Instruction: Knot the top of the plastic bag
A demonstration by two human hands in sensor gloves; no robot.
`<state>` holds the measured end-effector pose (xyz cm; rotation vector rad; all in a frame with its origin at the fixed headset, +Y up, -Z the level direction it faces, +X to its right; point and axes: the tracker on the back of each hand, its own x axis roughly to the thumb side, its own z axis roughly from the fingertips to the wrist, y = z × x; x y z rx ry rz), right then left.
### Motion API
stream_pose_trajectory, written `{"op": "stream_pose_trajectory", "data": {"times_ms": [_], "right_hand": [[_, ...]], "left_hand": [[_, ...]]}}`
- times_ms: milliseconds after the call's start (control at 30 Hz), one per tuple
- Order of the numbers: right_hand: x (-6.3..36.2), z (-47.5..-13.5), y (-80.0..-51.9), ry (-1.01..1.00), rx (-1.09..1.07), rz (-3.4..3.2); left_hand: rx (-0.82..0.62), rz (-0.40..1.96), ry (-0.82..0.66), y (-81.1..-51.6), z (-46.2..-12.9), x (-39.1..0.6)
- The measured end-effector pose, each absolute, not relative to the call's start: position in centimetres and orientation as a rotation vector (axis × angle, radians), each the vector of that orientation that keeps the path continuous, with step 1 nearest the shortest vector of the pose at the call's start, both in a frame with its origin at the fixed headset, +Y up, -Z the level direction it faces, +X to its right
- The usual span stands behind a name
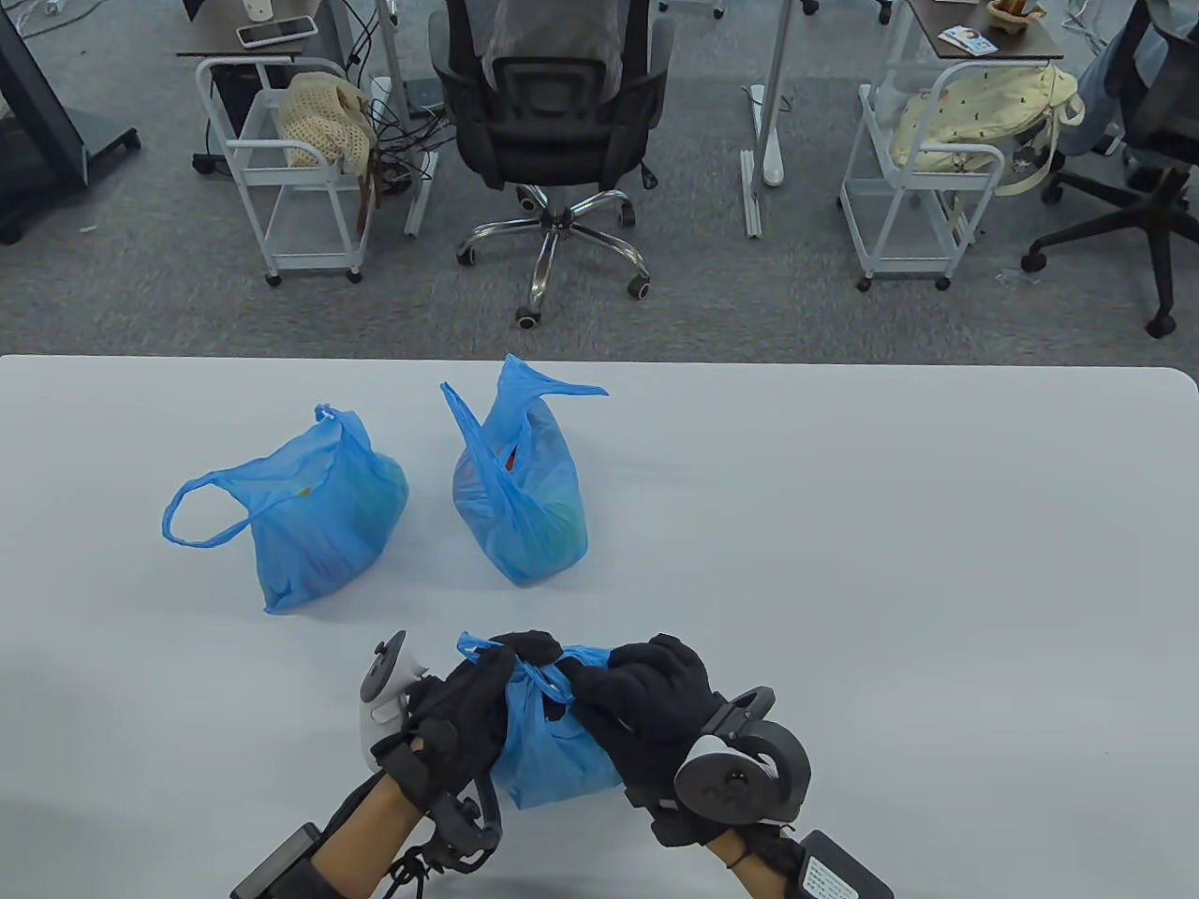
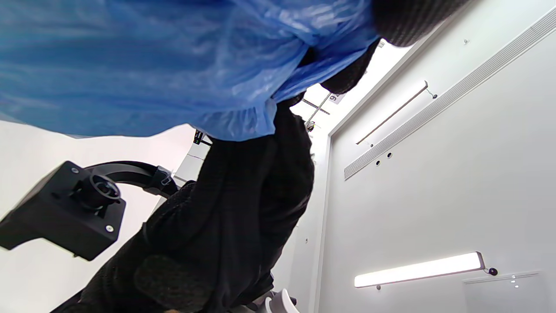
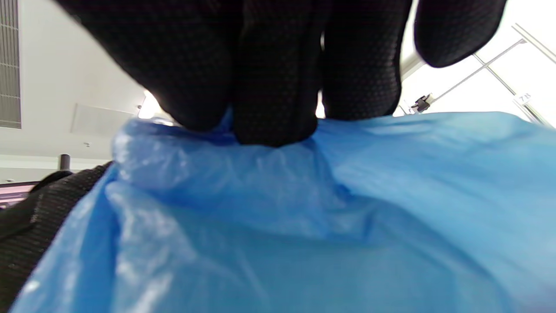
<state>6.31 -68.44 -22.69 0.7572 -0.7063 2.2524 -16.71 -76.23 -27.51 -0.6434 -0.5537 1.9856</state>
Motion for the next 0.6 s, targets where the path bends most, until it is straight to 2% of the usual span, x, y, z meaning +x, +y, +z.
{"op": "stream_pose_trajectory", "data": {"times_ms": [500, 600], "right_hand": [[6.6, -24.1, -69.2, -0.425, 0.676, 2.357], [7.6, -24.6, -69.3, -0.466, 0.63, 2.309]], "left_hand": [[-0.671, 2.025, -0.524, -76.4, -27.5, -16.5], [-0.675, 2.034, -0.545, -76.0, -27.4, -16.6]]}}
